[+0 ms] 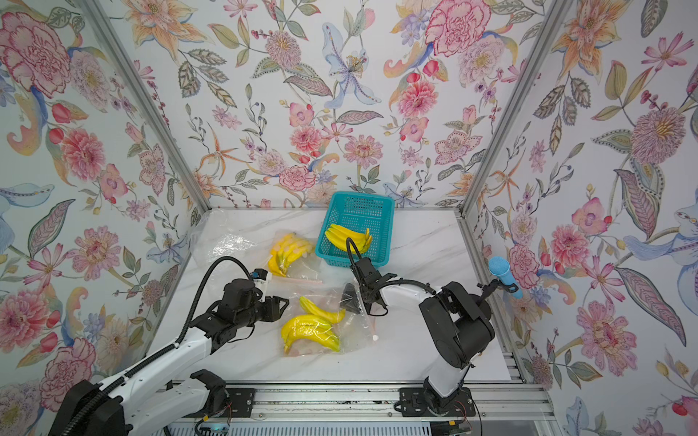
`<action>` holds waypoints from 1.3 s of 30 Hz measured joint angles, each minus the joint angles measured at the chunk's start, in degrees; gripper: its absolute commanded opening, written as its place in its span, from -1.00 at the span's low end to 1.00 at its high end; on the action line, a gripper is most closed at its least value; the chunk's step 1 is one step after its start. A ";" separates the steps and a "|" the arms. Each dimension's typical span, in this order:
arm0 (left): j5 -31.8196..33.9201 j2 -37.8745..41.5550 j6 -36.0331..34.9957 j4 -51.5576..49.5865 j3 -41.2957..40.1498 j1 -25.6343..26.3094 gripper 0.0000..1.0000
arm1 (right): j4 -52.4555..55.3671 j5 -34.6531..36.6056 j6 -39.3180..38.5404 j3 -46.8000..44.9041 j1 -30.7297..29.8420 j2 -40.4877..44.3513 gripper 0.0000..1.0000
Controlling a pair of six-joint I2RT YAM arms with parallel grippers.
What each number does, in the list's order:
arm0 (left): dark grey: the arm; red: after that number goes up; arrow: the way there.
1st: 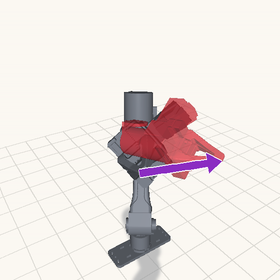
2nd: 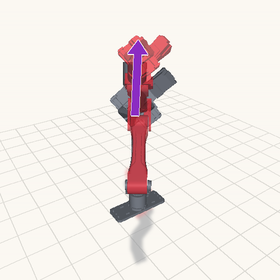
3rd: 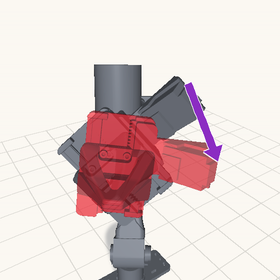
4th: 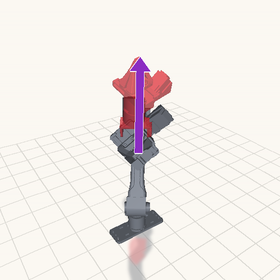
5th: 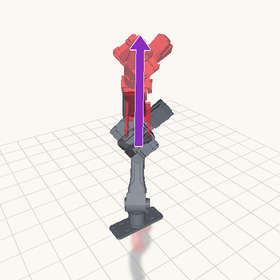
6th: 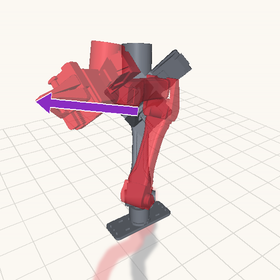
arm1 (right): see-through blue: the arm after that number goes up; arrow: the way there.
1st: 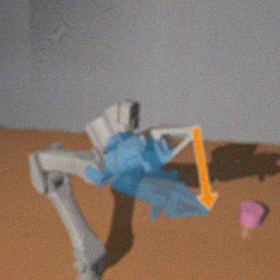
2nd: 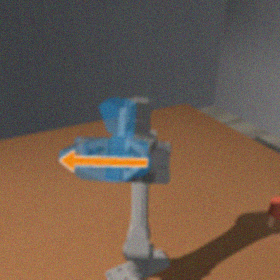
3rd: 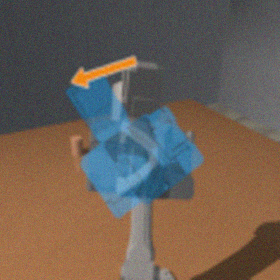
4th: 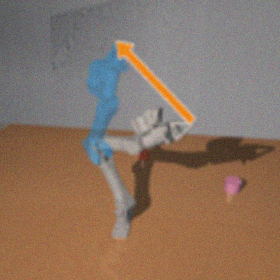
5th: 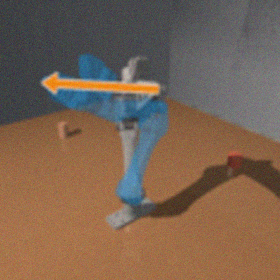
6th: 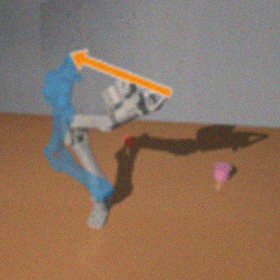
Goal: Open the zip-top bag and take out the banana
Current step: Pick up the banana from the zipper food storage bag.
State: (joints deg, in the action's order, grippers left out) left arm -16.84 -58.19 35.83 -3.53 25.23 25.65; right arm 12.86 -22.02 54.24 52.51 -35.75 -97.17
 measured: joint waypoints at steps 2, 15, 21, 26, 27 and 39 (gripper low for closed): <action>-2.56 -0.79 1.88 3.48 -2.01 -0.26 -0.05 | 0.15 0.02 -0.31 -0.15 0.48 0.20 -0.66; -9.73 -7.32 7.06 13.62 -3.34 -0.26 -1.00 | 0.48 0.00 -1.64 -1.62 0.90 2.69 -0.67; -4.72 -3.56 5.84 7.21 -1.27 -0.76 -1.00 | 1.75 0.04 -2.97 -3.80 3.37 6.34 -0.67; -0.50 -0.87 3.37 2.12 2.29 -2.36 -1.00 | 3.74 0.55 -4.57 -6.19 6.97 10.38 -0.66; -0.04 -0.81 2.91 1.46 2.73 -2.58 -1.00 | 4.13 0.66 -4.87 -6.80 7.80 11.30 -0.66; -11.76 -6.82 7.82 21.38 -3.52 -3.21 0.24 | 6.49 1.68 -7.17 -9.55 10.67 15.54 -0.67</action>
State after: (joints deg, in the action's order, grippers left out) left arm -28.60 -65.01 43.66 17.85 21.71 22.44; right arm 19.35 -20.34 47.07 42.96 -25.08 -81.62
